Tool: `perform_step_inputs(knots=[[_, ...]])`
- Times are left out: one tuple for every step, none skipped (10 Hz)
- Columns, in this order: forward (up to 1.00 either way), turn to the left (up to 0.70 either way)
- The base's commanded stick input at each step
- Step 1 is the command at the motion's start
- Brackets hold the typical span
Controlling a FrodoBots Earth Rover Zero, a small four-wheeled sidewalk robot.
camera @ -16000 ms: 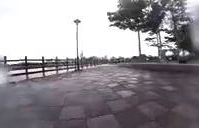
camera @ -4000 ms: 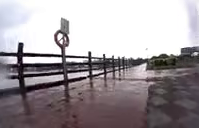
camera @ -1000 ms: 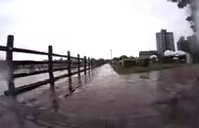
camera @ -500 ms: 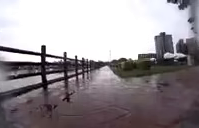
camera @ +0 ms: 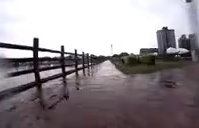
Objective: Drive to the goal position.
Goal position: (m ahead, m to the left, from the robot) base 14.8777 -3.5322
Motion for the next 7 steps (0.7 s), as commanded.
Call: perform_step_inputs(knots=[[1.00, 0.00], [1.00, 0.00], [1.00, 0.00], [1.00, 0.00], [1.00, 0.00], [1.00, 0.00], [1.00, 0.00]])
